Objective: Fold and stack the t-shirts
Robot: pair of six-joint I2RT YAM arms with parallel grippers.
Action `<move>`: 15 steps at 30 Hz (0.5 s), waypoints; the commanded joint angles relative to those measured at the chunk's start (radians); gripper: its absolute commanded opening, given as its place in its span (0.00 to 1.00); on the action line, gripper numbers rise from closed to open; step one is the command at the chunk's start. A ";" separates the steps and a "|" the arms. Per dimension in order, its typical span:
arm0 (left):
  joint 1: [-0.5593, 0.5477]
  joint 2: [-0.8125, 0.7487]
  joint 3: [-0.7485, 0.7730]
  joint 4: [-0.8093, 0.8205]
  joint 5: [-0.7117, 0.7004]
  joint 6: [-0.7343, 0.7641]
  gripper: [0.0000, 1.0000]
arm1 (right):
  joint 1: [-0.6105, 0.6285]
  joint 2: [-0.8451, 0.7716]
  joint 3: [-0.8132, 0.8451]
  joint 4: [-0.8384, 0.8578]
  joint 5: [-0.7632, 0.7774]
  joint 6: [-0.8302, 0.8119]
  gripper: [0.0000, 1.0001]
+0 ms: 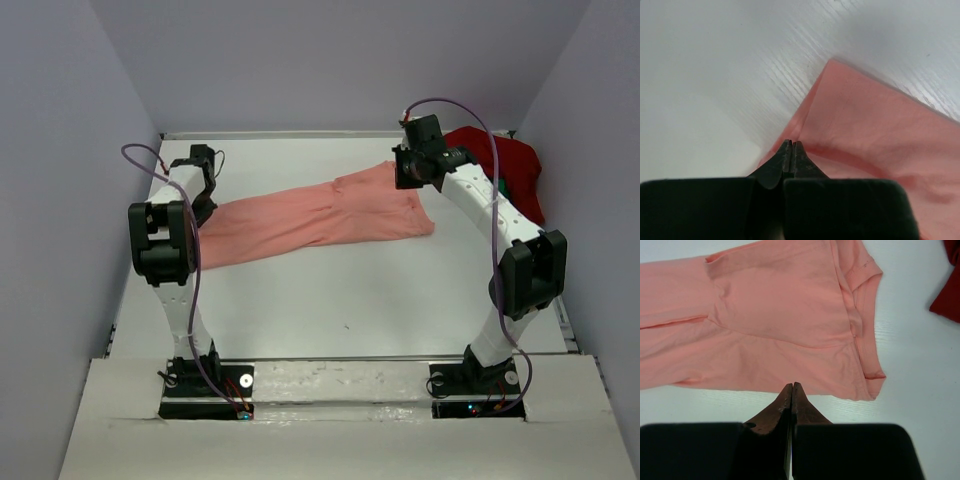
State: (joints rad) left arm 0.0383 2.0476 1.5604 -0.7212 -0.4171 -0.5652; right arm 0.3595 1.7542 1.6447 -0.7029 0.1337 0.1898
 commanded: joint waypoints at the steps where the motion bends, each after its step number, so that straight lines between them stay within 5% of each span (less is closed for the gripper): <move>1: -0.032 -0.168 0.024 -0.029 -0.077 -0.004 0.00 | -0.005 -0.018 0.018 0.023 -0.029 0.005 0.00; 15: -0.110 -0.336 -0.213 -0.027 -0.066 -0.056 0.00 | -0.005 -0.044 -0.003 0.033 -0.048 -0.003 0.00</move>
State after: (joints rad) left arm -0.0765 1.7290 1.4231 -0.7326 -0.4675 -0.5900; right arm 0.3595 1.7542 1.6405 -0.7013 0.0967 0.1902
